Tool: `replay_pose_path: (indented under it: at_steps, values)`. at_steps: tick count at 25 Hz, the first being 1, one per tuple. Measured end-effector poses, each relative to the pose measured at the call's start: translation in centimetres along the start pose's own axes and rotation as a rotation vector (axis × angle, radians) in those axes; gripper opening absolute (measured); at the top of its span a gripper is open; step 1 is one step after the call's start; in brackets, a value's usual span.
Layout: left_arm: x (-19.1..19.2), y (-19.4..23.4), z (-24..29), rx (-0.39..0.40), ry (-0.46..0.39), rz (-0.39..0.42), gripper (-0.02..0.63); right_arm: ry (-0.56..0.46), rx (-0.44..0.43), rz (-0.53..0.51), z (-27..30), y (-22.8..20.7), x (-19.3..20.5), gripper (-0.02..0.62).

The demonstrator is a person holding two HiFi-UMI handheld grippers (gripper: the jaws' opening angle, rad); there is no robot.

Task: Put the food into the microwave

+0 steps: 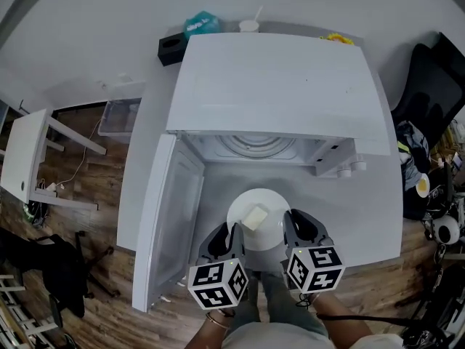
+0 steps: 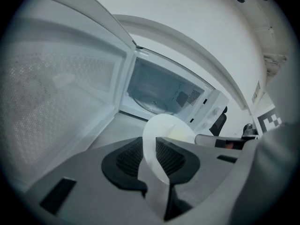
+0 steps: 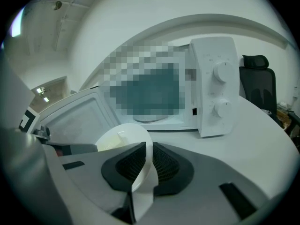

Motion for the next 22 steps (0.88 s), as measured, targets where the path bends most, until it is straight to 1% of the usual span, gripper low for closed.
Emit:
replay_pose_path:
  at_steps: [4,9,17,19,22]
  values:
    - [-1.1,-0.1,1.1,-0.002,-0.012,-0.010,0.090,-0.016,-0.008,0.026,1.0,-0.5,-1.4,0.057]
    - [-2.3,1.0,4.0,-0.012,-0.027,-0.029,0.089,-0.041,-0.028,0.044,3.5,-1.0,-2.9,0.055]
    - [-5.3,2.3,7.9,-0.025,-0.093,-0.048,0.089,-0.110,-0.048,0.076,7.3,-1.8,-5.3,0.055]
    - [-6.0,2.4,8.7,-0.022,-0.109,-0.046,0.090,-0.134,-0.046,0.079,8.0,-2.0,-6.1,0.055]
    - [-7.0,2.6,9.8,-0.018,-0.131,-0.023,0.089,-0.160,-0.046,0.086,9.0,-2.2,-7.0,0.055]
Point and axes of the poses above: the fingertips, and each gripper's own axes: z forward along the fingers, y to its left, x out of its underside, the point moved 2 cm from there along -z, backward along the fingers, and after that the axes turned 14 degrees about z, right-handed, at the moved point
